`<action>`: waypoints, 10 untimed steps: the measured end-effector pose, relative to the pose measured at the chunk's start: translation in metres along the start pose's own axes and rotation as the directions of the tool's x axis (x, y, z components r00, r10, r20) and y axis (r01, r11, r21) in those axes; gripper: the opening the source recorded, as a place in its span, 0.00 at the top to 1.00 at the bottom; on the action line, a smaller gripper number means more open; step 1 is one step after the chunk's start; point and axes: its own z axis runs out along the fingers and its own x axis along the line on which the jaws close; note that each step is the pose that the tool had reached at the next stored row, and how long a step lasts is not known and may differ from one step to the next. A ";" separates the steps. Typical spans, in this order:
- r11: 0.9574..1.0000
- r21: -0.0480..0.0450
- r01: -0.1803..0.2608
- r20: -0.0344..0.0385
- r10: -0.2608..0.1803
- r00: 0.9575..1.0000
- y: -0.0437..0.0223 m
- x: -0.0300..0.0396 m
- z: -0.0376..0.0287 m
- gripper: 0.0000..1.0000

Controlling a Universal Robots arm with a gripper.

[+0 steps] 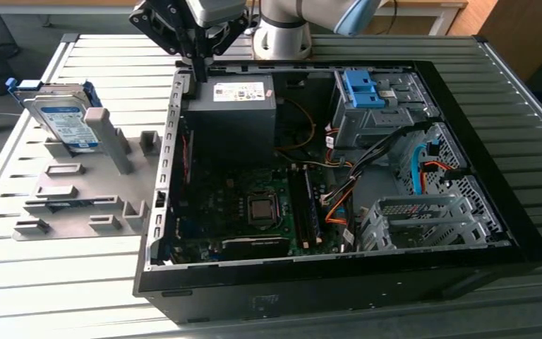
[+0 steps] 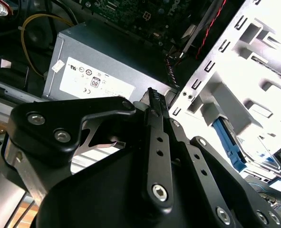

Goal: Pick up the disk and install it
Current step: 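Reach for the disk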

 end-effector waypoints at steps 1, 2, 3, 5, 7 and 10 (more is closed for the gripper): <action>1.000 0.000 0.000 0.000 0.000 1.000 0.0000 0.0002 0.0000 0.89; 1.000 0.000 0.000 0.000 0.000 1.000 0.0000 0.0004 0.0000 0.89; 1.000 0.000 0.000 0.000 0.000 1.000 -0.0001 0.0006 0.0000 0.89; 1.000 0.000 0.000 0.000 0.000 1.000 -0.0001 0.0010 0.0000 0.89; 1.000 0.000 0.000 0.000 0.000 1.000 -0.0004 0.0050 0.0007 0.89; 1.000 0.000 0.000 0.000 0.000 1.000 -0.0005 0.0056 0.0009 0.89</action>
